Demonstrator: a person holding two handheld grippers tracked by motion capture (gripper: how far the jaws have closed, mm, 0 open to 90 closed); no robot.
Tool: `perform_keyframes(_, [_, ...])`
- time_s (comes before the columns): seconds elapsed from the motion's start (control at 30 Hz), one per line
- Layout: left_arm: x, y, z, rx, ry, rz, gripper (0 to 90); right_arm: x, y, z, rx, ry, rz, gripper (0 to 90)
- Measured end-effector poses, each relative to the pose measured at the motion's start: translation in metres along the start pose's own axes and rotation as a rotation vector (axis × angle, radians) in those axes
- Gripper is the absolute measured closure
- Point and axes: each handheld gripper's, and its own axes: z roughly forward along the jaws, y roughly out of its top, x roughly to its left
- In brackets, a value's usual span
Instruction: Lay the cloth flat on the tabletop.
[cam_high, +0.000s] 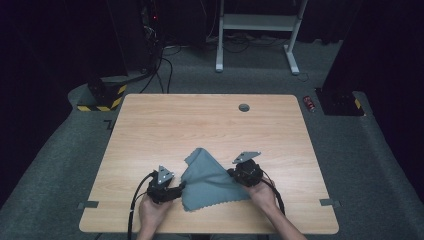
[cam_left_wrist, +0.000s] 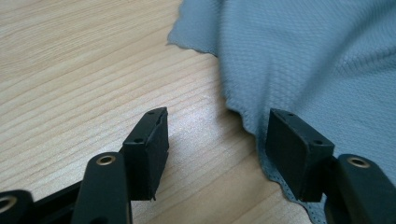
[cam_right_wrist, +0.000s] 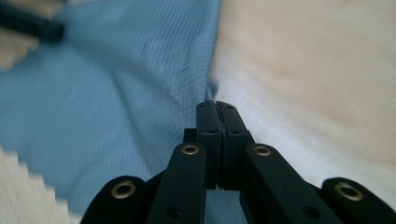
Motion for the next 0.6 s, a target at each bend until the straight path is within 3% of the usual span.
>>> perform_keyframes(0.07, [0.000,0.000,0.000,0.000,-0.001,-0.004,39.6,0.001,-0.003,0.003,0.020,0.000,-0.005,83.2])
perform_keyframes(0.27, [0.000,0.000,0.000,0.000,0.000,-0.003,39.7,-0.014,0.018,0.001,-0.071,-0.014,0.090,72.4])
perform_keyframes(0.33, [0.000,0.000,0.000,0.000,0.000,-0.004,39.7,-0.017,0.027,0.009,-0.071,-0.013,0.101,70.5])
perform_keyframes(0.4, [0.000,0.000,0.000,0.000,0.000,-0.003,39.6,-0.019,0.035,0.019,-0.060,0.017,0.114,67.5])
perform_keyframes(0.53, [0.000,0.000,0.000,0.000,-0.001,-0.003,39.6,-0.017,0.043,0.040,-0.032,0.089,0.143,69.7])
perform_keyframes(0.6, [0.000,0.000,0.000,0.000,-0.001,-0.003,39.6,-0.017,0.044,0.047,-0.011,0.116,0.152,80.3])
